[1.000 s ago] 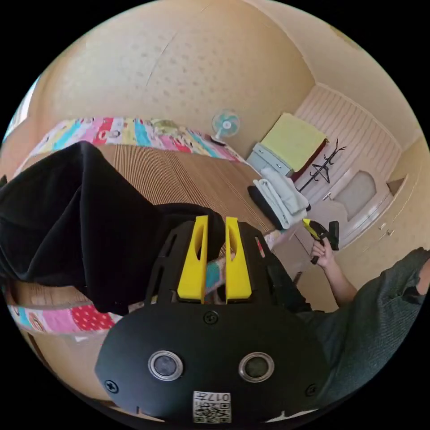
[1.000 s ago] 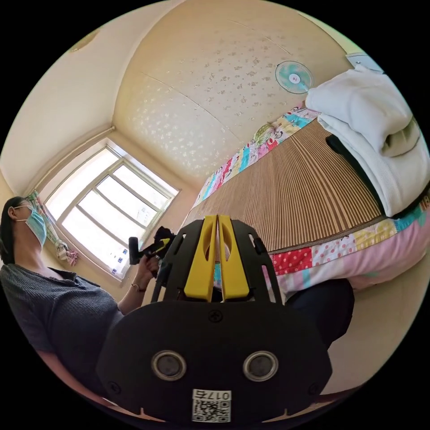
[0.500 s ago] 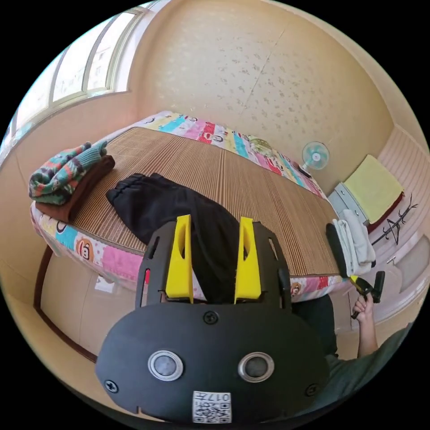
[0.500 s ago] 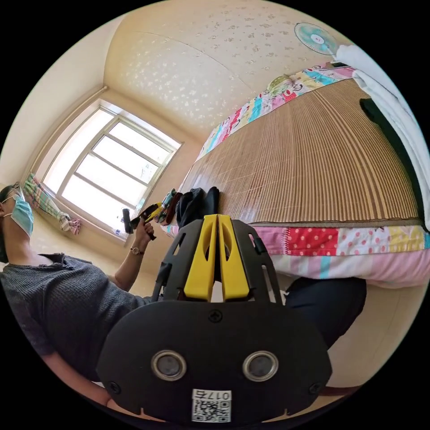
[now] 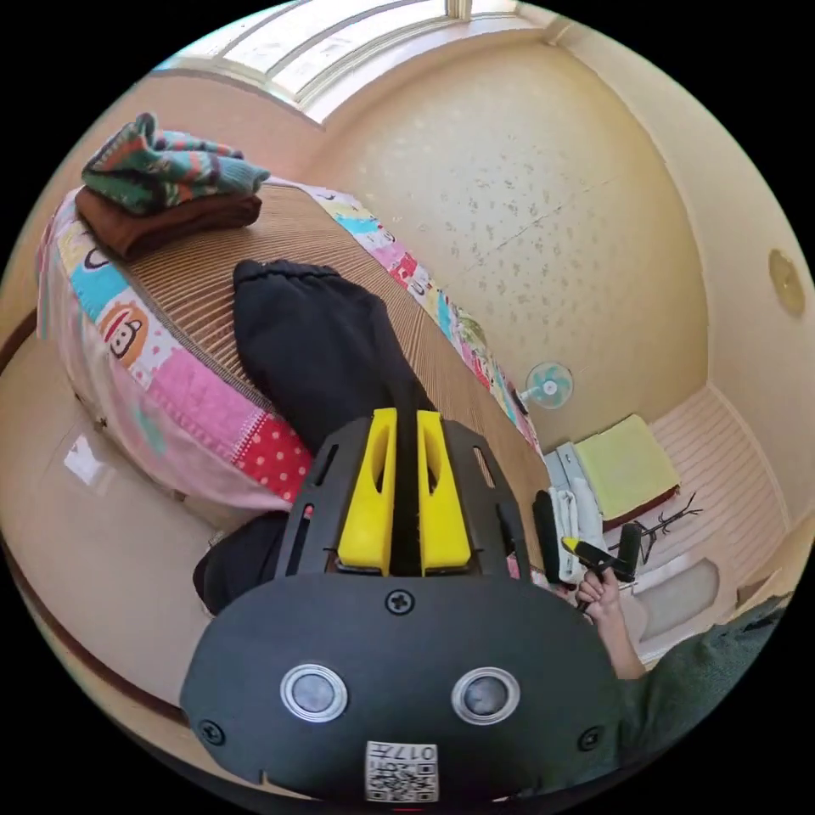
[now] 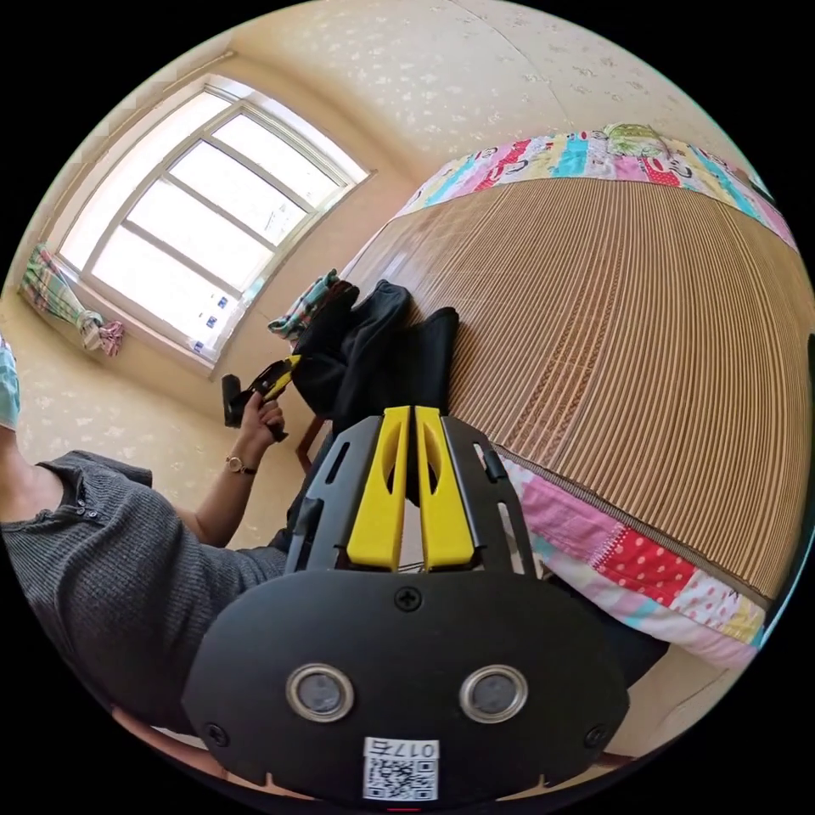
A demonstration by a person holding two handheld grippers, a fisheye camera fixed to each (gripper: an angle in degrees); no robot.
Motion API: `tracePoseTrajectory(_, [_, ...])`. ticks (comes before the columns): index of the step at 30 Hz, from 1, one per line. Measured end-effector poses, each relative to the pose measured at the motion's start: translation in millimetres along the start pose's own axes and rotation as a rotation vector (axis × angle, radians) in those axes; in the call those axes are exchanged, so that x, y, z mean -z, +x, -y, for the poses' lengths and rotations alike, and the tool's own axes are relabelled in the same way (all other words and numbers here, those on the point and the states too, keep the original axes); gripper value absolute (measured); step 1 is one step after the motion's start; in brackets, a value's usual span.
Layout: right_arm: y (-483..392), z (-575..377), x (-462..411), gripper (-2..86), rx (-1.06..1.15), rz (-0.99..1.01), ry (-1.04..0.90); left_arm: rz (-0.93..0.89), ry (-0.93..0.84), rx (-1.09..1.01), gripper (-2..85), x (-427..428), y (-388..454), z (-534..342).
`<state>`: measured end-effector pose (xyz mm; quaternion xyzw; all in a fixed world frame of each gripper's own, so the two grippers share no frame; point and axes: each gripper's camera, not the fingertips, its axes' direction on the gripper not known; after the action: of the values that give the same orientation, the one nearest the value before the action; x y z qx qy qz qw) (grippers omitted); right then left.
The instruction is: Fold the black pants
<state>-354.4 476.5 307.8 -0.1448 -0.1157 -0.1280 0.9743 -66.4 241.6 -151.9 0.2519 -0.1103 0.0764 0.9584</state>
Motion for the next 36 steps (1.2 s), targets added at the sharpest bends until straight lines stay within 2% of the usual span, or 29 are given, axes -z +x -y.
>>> tracePoseTrajectory(1, [0,21,-19,3.4,0.018,-0.004,-0.033,0.025,-0.019,0.058,7.4,15,-22,-6])
tracePoseTrajectory(5, [-22,127,-109,7.9,0.131,-0.033,-0.139,0.083,-0.004,0.073,14.8,48,-46,5])
tracePoseTrajectory(7, [-37,180,-157,9.7,0.181,-0.061,-0.17,0.158,-0.023,-0.001,19.4,40,-28,32])
tracePoseTrajectory(9, [-51,231,-208,10.8,0.208,-0.104,-0.179,0.198,-0.013,-0.107,19.7,19,0,52])
tracePoseTrajectory(12, [-70,304,-293,12.0,0.21,-0.146,-0.202,0.292,-0.076,-0.253,18.6,-44,40,82])
tracePoseTrajectory(16, [-85,347,-406,12.2,0.156,-0.177,-0.351,0.577,-0.2,-0.337,13.4,-135,43,91])
tracePoseTrajectory(18, [-93,339,-427,10.8,0.138,-0.233,-0.335,0.592,-0.255,-0.348,6.5,-154,30,80])
tracePoseTrajectory(20, [-107,327,-423,5.6,0.144,-0.227,-0.32,0.578,-0.277,-0.348,4.7,-154,20,67])
tracePoseTrajectory(21, [-112,323,-416,5.1,0.149,-0.22,-0.315,0.576,-0.264,-0.339,4.1,-142,18,59])
tracePoseTrajectory(23, [-140,300,-354,4.0,0.194,-0.197,-0.173,0.509,-0.178,-0.349,3.3,-100,28,46])
tracePoseTrajectory(25, [-167,275,-285,3.5,0.235,-0.21,-0.018,0.435,0.055,-0.382,2.7,-15,53,25])
tracePoseTrajectory(26, [-186,255,-233,3.3,0.26,-0.222,0.099,0.435,0.097,-0.382,2.5,5,58,21])
tracePoseTrajectory(28, [-213,224,-151,3.1,0.26,-0.278,0.285,0.209,0.213,-0.446,2.2,73,80,8])
tracePoseTrajectory(32, [-277,139,36,2.9,0.298,-0.269,0.703,0.006,0.386,-0.554,2.1,140,135,-12])
tracePoseTrajectory(33, [-288,124,60,2.9,0.314,-0.263,0.758,-0.042,0.435,-0.604,2.2,159,159,-20])
tracePoseTrajectory(36, [-347,38,162,3.0,0.401,-0.273,1.011,-0.323,0.551,-0.721,2.7,208,207,-45])
